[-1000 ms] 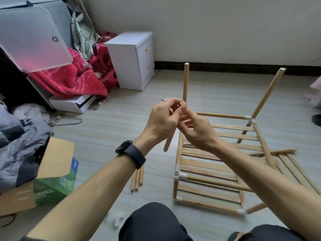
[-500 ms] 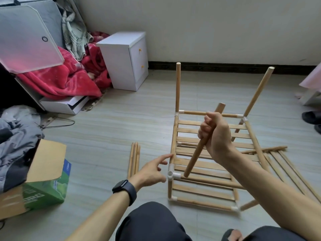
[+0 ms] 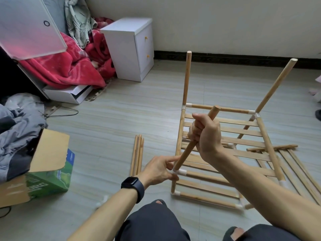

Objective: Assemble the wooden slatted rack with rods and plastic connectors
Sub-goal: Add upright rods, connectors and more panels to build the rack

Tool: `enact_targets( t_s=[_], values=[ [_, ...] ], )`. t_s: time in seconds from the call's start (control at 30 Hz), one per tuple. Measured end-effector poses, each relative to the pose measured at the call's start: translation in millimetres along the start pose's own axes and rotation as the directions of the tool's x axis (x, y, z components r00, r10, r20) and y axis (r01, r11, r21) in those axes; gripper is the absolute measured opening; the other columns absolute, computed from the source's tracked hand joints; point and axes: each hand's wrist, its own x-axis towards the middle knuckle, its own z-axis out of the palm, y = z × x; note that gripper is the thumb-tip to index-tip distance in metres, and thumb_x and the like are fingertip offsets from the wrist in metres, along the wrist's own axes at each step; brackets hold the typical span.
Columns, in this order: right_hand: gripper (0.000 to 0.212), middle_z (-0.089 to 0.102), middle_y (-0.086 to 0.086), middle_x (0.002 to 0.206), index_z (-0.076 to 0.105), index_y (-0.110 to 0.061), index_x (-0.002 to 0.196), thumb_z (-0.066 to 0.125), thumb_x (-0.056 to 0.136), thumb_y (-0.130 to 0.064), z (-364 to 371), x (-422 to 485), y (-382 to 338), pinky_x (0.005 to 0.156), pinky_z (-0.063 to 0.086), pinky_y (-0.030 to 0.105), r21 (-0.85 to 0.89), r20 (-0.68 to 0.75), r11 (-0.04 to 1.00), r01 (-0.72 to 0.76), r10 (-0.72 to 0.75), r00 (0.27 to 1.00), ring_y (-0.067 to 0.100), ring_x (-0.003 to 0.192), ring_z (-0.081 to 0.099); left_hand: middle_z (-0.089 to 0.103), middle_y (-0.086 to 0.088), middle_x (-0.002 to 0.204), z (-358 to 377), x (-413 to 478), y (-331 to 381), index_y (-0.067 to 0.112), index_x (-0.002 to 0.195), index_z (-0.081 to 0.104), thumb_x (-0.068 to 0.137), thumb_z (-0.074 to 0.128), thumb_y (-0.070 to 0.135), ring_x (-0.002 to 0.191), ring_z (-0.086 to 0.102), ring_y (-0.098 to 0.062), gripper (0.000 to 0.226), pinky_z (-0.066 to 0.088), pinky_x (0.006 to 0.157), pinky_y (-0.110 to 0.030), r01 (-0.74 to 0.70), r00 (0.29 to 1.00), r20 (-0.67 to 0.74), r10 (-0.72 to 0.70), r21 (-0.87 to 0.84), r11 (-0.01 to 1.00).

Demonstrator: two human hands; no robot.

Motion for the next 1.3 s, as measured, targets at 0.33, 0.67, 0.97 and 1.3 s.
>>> enact_targets(
  t_s=[0.33, 0.67, 0.97, 1.3],
  values=[
    [0.041, 0.028, -0.004, 0.042, 0.034, -0.02, 0.046, 0.053, 0.082, -0.015, 11, 0, 7, 0.043, 0.027, 0.023, -0.01, 0.124, 0.999, 0.053, -0.052, 0.991, 0.015, 0.039, 0.024, 0.075, 0.009, 0.105, -3, 9, -8, 0.061, 0.135, 0.049, 0.074, 0.089, 0.027, 0.102, 0.068, -0.006, 0.081, 0.058, 0.094, -0.04, -0.03, 0.999, 0.04, 0.031, -0.025, 0.999],
    [0.033, 0.031, -0.012, 0.042, 0.046, -0.026, 0.042, 0.06, 0.072, -0.024, 26, -18, 21, 0.045, 0.023, 0.02, -0.083, 0.432, 0.982, 0.167, -0.115, 0.895, 0.01, 0.038, 0.024, 0.076, 0.007, 0.096, -8, 8, -10, 0.069, 0.102, 0.062, 0.07, 0.09, 0.024, 0.092, 0.071, -0.002, 0.061, 0.06, 0.086, -0.032, -0.087, 0.995, 0.041, 0.092, -0.12, 0.989],
    [0.032, 0.032, -0.01, 0.04, 0.044, -0.027, 0.044, 0.058, 0.072, -0.024, 26, -12, 31, 0.044, 0.024, 0.018, -0.104, 0.374, 0.984, 0.145, -0.097, 0.923, 0.01, 0.036, 0.024, 0.075, 0.008, 0.094, -10, 3, -5, 0.064, 0.114, 0.063, 0.069, 0.092, 0.026, 0.089, 0.07, 0.002, 0.066, 0.059, 0.081, -0.024, -0.077, 0.996, 0.038, 0.08, -0.089, 0.993],
    [0.033, 0.035, -0.006, 0.044, 0.042, -0.02, 0.047, 0.058, 0.074, -0.028, 19, -11, 35, 0.045, 0.028, 0.026, -0.248, 0.412, 0.949, 0.193, -0.077, 0.908, 0.012, 0.041, 0.031, 0.073, 0.005, 0.113, -17, -7, 11, 0.054, 0.126, 0.058, 0.08, 0.084, 0.031, 0.107, 0.065, -0.012, 0.058, 0.054, 0.093, -0.037, -0.028, 0.998, 0.058, 0.024, 0.074, 0.997]
  ],
)
